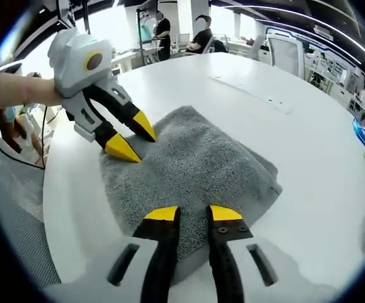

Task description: Fold the towel on the table until its edges align and the towel forms a compact rectangular stack.

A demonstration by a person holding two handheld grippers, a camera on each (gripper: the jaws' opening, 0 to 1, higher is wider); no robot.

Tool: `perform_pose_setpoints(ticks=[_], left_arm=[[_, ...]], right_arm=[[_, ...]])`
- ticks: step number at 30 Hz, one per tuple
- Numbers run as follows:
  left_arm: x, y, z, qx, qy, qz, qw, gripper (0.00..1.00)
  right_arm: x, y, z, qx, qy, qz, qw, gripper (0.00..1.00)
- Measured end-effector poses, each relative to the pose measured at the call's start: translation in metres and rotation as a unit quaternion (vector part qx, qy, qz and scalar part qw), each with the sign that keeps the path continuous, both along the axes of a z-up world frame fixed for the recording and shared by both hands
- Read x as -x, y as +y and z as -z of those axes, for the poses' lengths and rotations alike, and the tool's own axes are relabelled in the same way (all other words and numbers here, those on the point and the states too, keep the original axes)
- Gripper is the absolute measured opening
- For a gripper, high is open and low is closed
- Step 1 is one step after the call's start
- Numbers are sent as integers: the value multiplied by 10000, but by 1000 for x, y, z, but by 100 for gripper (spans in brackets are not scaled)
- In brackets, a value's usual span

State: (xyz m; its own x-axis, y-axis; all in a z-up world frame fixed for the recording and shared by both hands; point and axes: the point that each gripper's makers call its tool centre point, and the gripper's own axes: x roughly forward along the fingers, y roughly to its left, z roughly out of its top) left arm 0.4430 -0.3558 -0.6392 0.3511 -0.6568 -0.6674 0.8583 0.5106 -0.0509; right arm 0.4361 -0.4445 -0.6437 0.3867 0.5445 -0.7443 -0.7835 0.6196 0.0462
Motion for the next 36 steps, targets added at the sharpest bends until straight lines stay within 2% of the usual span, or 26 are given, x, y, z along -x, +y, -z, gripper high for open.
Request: perform_pose_setpoints(ticks=[4, 8, 10, 13, 14, 16, 17, 18, 20, 21, 22, 23, 24, 25, 27, 28, 32, 34, 35, 36], left_arm=[[1, 0, -2, 95, 39, -100, 9999, 23], [4, 3, -11, 307, 84, -291, 9991, 24], [7, 4, -18, 367, -15, -345, 9987, 23], [19, 9, -37, 472, -323, -368, 9977, 23], [22, 10, -44, 561, -403, -407, 9968, 24], [32, 11, -61, 949, -477, -542, 9929, 25], [39, 12, -70, 1182, -416, -642, 9900, 26], [44, 14, -75, 1324, -388, -662, 9882, 28], [54, 23, -83, 1343, -447, -709, 9874, 33], [56, 26, -88, 1394, -505, -772, 9859, 40], [59, 31, -97, 1505, -550, -894, 9830, 45], [61, 34, -103, 1628, -576, -989, 9800, 50], [65, 39, -114, 1794, -652, -1076, 9757, 56], [68, 41, -121, 1932, -681, -1139, 9722, 60], [81, 49, -134, 2230, -609, -1264, 9647, 63], [85, 54, -137, 2235, -645, -1334, 9634, 64], [103, 71, -158, 2292, -1061, -1644, 9535, 80], [115, 79, -172, 2445, -1287, -1793, 9442, 93], [122, 84, -179, 2544, -1390, -1936, 9373, 98], [127, 87, -183, 2575, -1470, -2027, 9333, 98]], right_arm=[[1, -1, -1, -69, -17, 32, 10000, 15], [3, -3, -9, -408, -39, 284, 9988, 16], [6, -7, -18, -493, -251, 377, 9978, 21], [14, -10, -40, -749, -604, 482, 9942, 37], [17, -11, -47, -847, -681, 537, 9926, 38], [32, -12, -68, -1225, -830, 563, 9874, 39], [35, -12, -72, -1285, -853, 576, 9863, 40], [41, -14, -82, -1409, -972, 647, 9831, 44], [44, -16, -94, -1483, -1263, 697, 9784, 70], [47, -15, -104, -1584, -1432, 782, 9738, 85], [52, -14, -115, -1670, -1627, 823, 9690, 99], [55, -17, -120, -1632, -1720, 854, 9677, 97], [65, -16, -123, -1613, -1663, 719, 9701, 96], [73, -17, -128, -1639, -1677, 688, 9697, 100], [88, -20, -140, -1691, -1843, 608, 9663, 99], [95, -21, -143, -1715, -1853, 598, 9657, 99], [120, -38, -155, -1718, -1992, 736, 9620, 99], [132, -48, -158, -1654, -2027, 865, 9613, 99], [137, -51, -159, -1660, -2034, 937, 9604, 99], [142, -55, -160, -1663, -2035, 1012, 9595, 99]])
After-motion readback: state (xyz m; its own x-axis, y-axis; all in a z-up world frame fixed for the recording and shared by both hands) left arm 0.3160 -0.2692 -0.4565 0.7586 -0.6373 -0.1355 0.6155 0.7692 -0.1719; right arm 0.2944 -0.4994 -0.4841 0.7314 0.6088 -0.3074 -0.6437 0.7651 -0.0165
